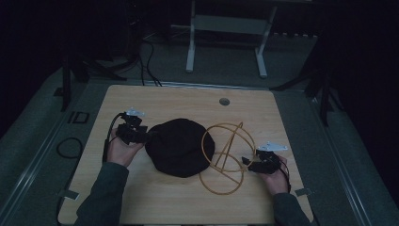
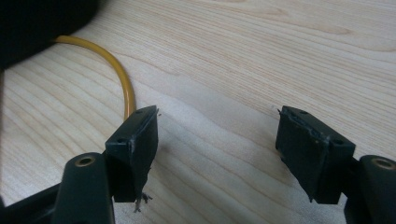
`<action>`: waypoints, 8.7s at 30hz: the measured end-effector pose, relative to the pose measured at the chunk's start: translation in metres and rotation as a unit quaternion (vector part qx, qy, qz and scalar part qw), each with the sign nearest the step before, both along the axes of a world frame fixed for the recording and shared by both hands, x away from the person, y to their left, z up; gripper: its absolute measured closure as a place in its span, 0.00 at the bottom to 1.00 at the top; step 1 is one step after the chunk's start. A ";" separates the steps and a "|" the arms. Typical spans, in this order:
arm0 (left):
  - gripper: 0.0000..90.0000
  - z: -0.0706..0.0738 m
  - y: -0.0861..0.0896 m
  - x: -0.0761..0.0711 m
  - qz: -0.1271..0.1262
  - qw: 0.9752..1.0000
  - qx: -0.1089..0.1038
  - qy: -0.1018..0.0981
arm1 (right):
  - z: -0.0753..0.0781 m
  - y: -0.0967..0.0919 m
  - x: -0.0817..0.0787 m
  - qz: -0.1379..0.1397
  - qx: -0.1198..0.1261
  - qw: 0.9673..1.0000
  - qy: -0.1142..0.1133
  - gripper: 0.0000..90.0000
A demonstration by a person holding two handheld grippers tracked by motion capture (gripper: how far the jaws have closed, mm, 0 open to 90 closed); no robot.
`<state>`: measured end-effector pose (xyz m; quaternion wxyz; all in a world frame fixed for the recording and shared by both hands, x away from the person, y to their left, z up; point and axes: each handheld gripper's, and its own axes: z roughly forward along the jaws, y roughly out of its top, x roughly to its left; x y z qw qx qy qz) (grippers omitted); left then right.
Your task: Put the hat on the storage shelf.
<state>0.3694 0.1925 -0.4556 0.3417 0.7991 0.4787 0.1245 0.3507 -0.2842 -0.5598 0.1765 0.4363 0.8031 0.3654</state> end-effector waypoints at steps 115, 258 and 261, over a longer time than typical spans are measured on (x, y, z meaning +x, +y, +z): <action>0.31 -0.012 -0.082 0.024 -0.285 0.956 0.074 0.018 | 0.000 -0.002 0.002 0.003 0.006 1.000 0.001 0.32; 0.96 0.157 -0.019 0.014 -0.207 0.973 -0.017 -0.097 | 0.000 0.000 0.004 0.004 0.010 1.000 0.003 0.32; 0.96 0.160 -0.018 0.014 -0.204 0.974 -0.021 -0.097 | 0.000 0.000 0.004 0.004 0.010 1.000 0.003 0.32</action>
